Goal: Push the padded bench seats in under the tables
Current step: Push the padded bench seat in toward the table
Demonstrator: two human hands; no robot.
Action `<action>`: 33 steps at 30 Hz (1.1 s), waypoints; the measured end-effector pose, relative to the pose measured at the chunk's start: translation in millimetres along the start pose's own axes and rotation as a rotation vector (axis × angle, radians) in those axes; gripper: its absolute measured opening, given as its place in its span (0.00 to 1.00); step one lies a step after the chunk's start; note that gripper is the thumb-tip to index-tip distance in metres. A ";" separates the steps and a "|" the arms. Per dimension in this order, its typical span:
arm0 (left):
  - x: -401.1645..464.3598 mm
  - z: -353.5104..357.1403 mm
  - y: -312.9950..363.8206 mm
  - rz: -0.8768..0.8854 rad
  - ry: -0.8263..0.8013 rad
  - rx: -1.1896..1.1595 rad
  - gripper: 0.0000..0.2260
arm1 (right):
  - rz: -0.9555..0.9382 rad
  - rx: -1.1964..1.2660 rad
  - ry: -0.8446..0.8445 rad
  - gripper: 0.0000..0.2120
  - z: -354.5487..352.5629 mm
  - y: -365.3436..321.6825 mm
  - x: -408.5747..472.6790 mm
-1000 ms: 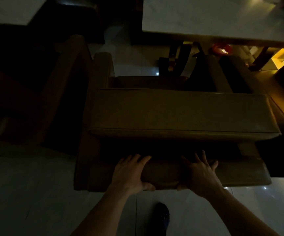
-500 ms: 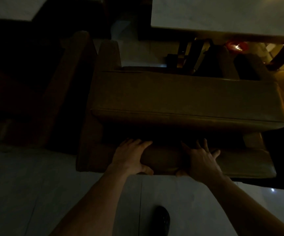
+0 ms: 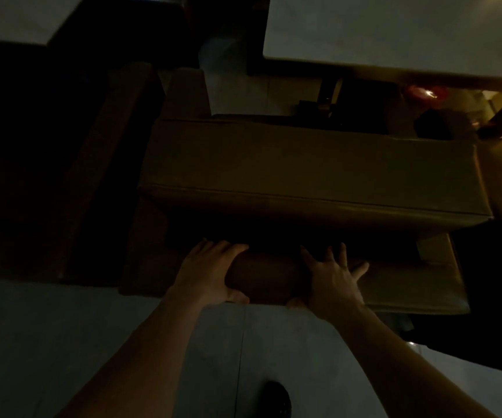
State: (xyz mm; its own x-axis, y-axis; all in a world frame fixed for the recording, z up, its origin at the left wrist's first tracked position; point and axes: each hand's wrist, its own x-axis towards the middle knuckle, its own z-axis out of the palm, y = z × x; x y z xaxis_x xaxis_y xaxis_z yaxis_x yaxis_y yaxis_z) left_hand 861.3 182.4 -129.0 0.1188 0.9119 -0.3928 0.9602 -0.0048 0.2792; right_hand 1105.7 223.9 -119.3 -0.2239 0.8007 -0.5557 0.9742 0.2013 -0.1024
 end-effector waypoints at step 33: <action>-69.1 -122.0 229.7 0.286 -0.031 0.030 0.46 | 0.351 0.157 0.424 0.48 -110.5 142.6 -245.1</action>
State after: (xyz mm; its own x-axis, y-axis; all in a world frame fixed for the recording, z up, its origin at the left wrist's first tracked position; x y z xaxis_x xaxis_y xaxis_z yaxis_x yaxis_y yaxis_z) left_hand 1042.9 168.4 69.2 0.3934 0.8589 -0.3280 0.8934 -0.2730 0.3567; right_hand 1296.2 118.7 93.5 0.1528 0.9675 -0.2017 0.9779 -0.1775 -0.1107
